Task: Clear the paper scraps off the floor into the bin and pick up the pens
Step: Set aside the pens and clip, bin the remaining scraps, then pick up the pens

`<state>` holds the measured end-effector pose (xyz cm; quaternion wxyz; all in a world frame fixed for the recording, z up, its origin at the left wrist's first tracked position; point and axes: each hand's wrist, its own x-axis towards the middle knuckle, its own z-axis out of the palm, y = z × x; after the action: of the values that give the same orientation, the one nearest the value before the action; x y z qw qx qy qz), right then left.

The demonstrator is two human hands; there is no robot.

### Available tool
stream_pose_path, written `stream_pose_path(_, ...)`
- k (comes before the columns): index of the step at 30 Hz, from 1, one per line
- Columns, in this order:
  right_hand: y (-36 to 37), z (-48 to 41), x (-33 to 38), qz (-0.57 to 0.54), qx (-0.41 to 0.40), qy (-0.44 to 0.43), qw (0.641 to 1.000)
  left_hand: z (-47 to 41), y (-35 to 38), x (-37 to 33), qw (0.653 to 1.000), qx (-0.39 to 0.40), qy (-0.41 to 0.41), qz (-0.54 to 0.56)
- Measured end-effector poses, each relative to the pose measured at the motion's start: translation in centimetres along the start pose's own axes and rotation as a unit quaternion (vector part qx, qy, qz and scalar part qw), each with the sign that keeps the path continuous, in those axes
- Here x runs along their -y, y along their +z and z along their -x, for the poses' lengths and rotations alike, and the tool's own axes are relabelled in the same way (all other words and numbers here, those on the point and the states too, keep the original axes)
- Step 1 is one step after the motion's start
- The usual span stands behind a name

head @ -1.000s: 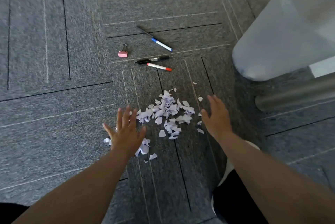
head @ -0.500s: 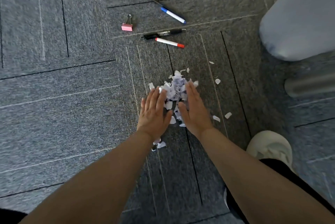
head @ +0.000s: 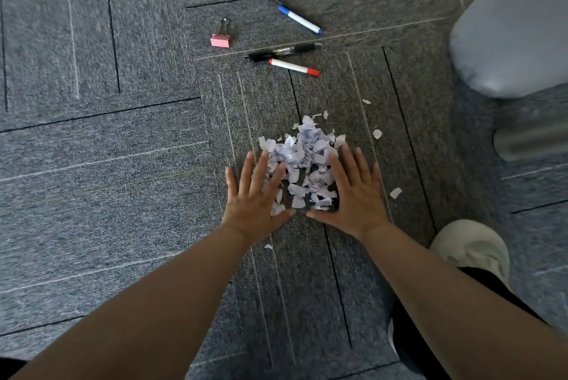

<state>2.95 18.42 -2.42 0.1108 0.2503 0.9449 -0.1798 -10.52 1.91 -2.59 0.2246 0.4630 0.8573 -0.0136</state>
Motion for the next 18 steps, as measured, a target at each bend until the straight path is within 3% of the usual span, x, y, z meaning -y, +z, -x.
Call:
stream_pose_path(5, -1.9, -4.8, 0.8, -0.024, -0.031, -0.038, 0.998, -4.4, -3.4, 0.5, 1.000, -0.024, 0.010, 0.013)
stream_pose_path(11, -2.9, -6.7, 0.7, 0.034, -0.001, -0.148, 0.988, -5.4, -4.5, 0.7, 0.997, -0.032, 0.073, 0.002)
stream_pose_path(15, -2.9, -5.6, 0.2, 0.056, -0.059, -0.135, 0.988, -4.9, -4.2, 0.1, 0.997, -0.054, 0.057, 0.001)
stream_pose_path(18, -4.0, -5.9, -0.3, 0.002, -0.060, -0.119, 0.991, -5.4, -5.0, -0.1, 0.998, -0.039, 0.056, 0.017)
